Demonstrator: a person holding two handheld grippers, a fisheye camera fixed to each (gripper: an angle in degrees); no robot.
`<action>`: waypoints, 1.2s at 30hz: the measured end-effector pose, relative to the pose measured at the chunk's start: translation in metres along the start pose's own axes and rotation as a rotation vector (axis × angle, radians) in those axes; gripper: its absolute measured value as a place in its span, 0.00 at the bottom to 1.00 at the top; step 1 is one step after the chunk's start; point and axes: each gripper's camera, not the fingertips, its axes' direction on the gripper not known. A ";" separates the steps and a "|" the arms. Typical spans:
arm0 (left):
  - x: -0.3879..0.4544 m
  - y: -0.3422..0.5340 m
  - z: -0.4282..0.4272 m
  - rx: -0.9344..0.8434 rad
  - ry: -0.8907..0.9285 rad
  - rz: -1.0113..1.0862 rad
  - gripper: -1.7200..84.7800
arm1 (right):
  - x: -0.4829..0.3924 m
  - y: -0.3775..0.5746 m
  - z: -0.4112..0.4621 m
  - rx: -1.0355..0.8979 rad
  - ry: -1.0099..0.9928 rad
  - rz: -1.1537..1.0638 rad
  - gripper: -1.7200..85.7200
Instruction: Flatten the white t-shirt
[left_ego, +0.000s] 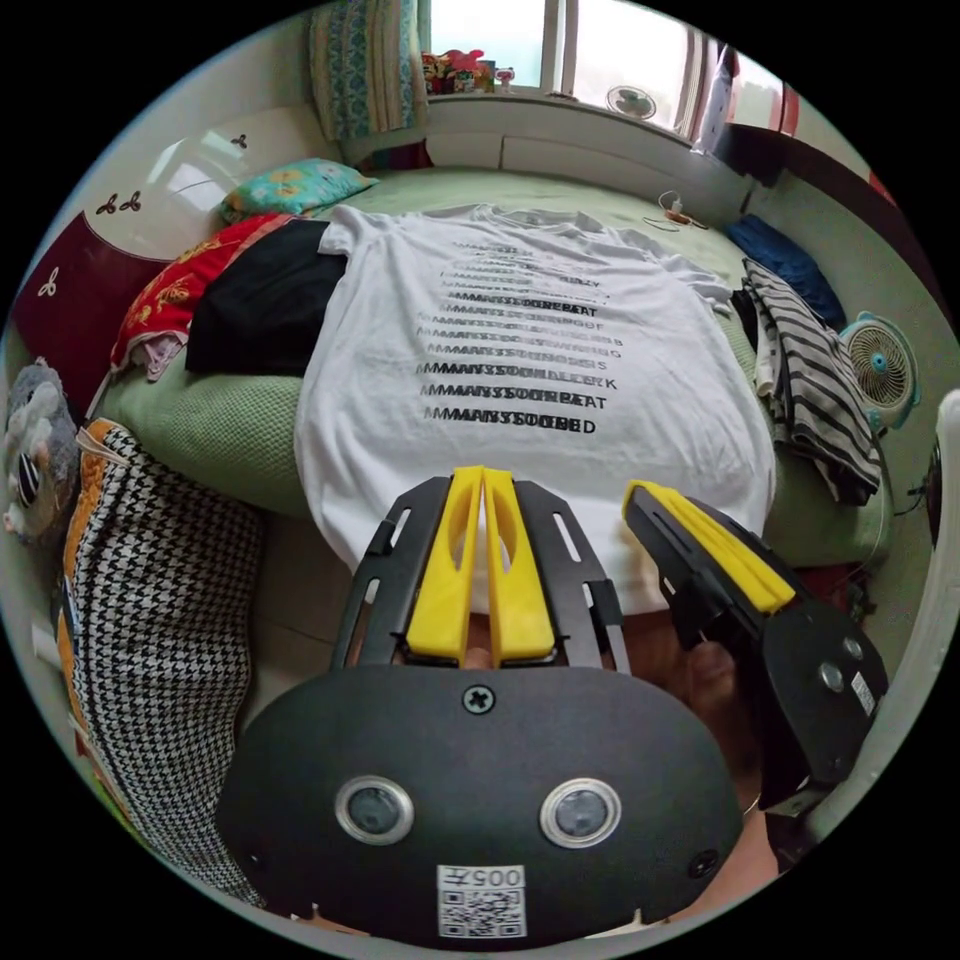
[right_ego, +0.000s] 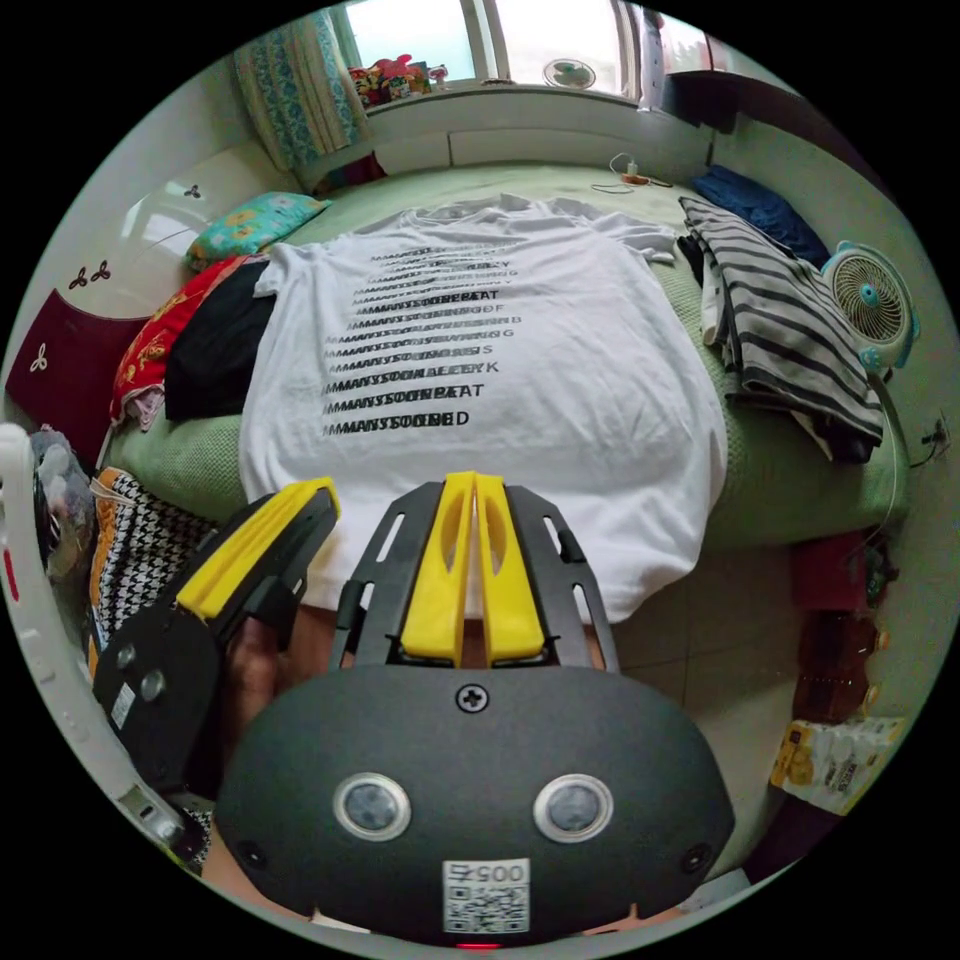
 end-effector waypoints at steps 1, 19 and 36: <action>0.001 -0.001 0.003 -0.010 0.001 -0.003 0.02 | 0.001 -0.001 0.002 -0.003 -0.005 0.002 0.01; 0.011 -0.008 0.036 -0.056 0.007 -0.001 0.02 | -0.001 -0.008 0.019 -0.014 -0.003 -0.019 0.01; 0.008 -0.010 0.051 -0.059 0.015 -0.002 0.02 | 0.002 -0.016 0.030 -0.020 -0.007 -0.030 0.01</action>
